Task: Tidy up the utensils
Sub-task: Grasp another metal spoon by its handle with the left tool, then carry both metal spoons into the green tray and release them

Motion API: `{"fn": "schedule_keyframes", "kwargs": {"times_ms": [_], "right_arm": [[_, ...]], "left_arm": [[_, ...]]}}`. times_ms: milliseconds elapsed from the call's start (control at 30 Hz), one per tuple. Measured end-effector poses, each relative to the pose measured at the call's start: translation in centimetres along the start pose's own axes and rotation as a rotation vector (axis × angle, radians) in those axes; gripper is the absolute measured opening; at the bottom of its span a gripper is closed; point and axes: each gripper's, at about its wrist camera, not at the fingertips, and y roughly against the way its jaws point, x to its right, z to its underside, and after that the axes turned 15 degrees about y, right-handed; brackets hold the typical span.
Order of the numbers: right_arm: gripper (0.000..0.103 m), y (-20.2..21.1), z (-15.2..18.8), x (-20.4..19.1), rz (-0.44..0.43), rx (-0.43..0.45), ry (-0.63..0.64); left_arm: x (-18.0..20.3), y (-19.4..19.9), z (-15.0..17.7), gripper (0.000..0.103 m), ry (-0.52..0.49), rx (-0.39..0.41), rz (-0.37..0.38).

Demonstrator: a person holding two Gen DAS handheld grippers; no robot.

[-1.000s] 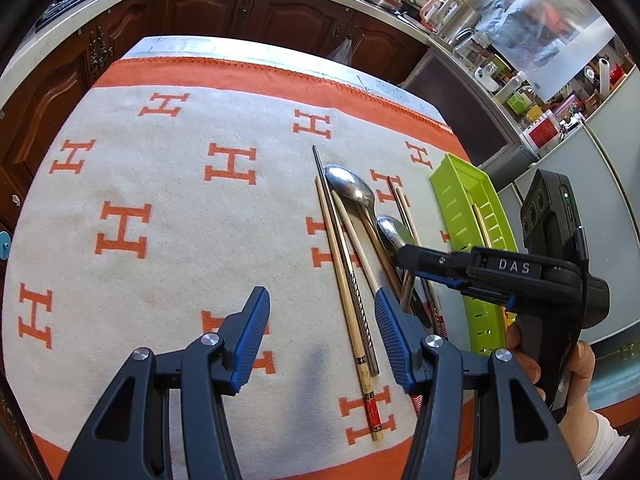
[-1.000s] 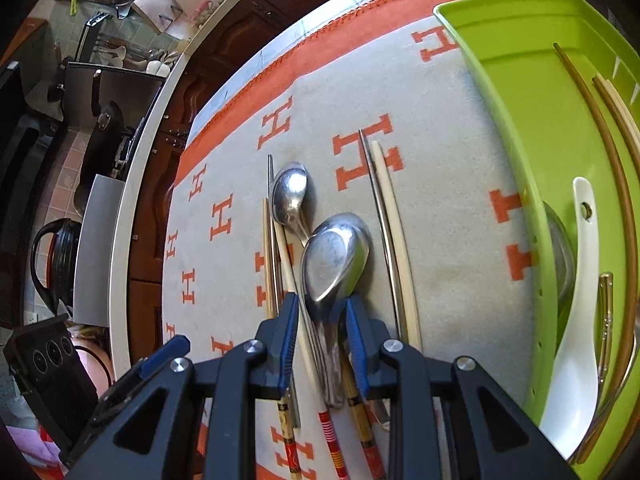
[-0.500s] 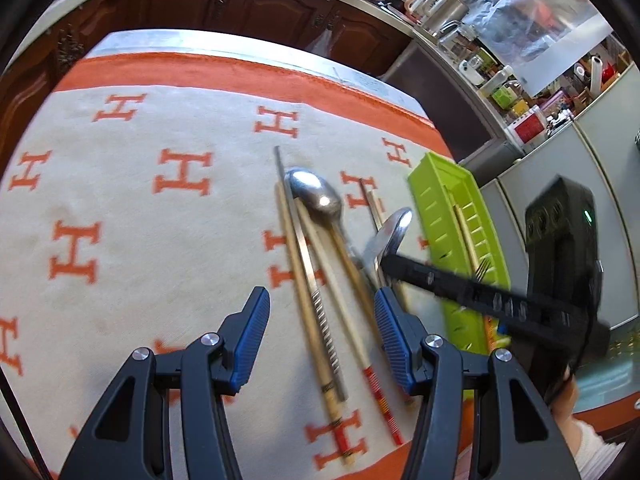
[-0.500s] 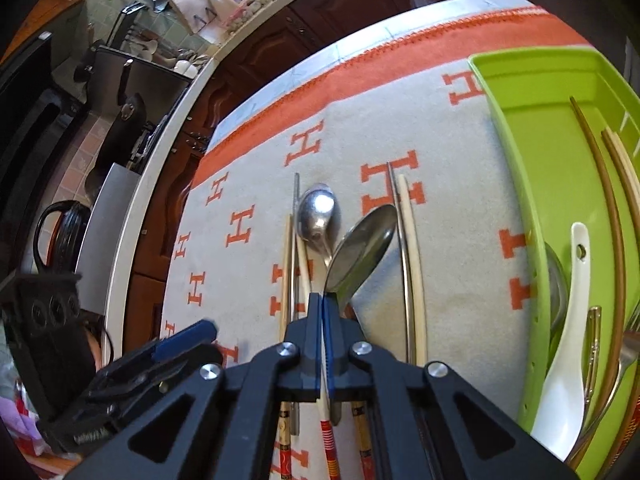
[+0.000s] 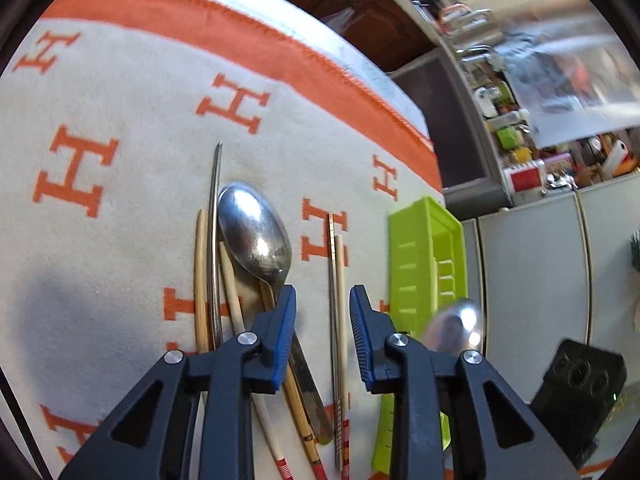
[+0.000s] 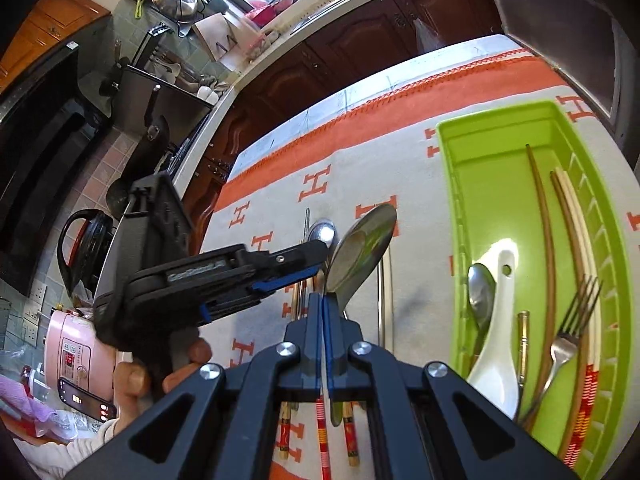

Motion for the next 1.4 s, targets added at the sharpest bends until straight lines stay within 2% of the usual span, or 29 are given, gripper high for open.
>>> {"fn": "schedule_keyframes", "kwargs": {"times_ms": [167,400,600,800,1033,1100,1233,1400], "right_arm": [[0.001,1.0,0.1,0.4,-0.007,0.02,-0.004],[0.001,1.6,0.9,1.5,-0.02,0.029,-0.042],[0.001,1.8,1.4,1.7,-0.026,0.037,-0.055],[0.001,1.8,1.9,1.9,-0.014,0.029,-0.058],[0.001,1.9,2.3,2.1,-0.006,0.028,-0.064],[0.001,1.9,2.4,2.1,-0.01,0.029,-0.067],[0.001,1.8,2.5,2.1,-0.013,0.031,-0.066],[0.001,1.7,2.6,2.0,-0.014,0.028,-0.061]], "left_arm": [[-0.1,-0.7,0.3,0.025,0.023,0.021,-0.018],[-0.6,0.7,0.2,0.025,0.027,0.053,-0.041],[-0.6,-0.7,-0.6,0.025,0.027,0.056,-0.082],[-0.2,-1.6,-0.7,0.025,0.011,0.085,-0.083],[0.2,-1.8,-0.8,0.019,0.004,0.136,-0.116],[0.0,-1.4,-0.8,0.018,0.01,0.142,-0.105],[0.0,-1.0,-0.9,0.009,0.007,0.143,-0.082],[0.3,-1.0,-1.0,0.008,-0.002,0.158,-0.082]]}}
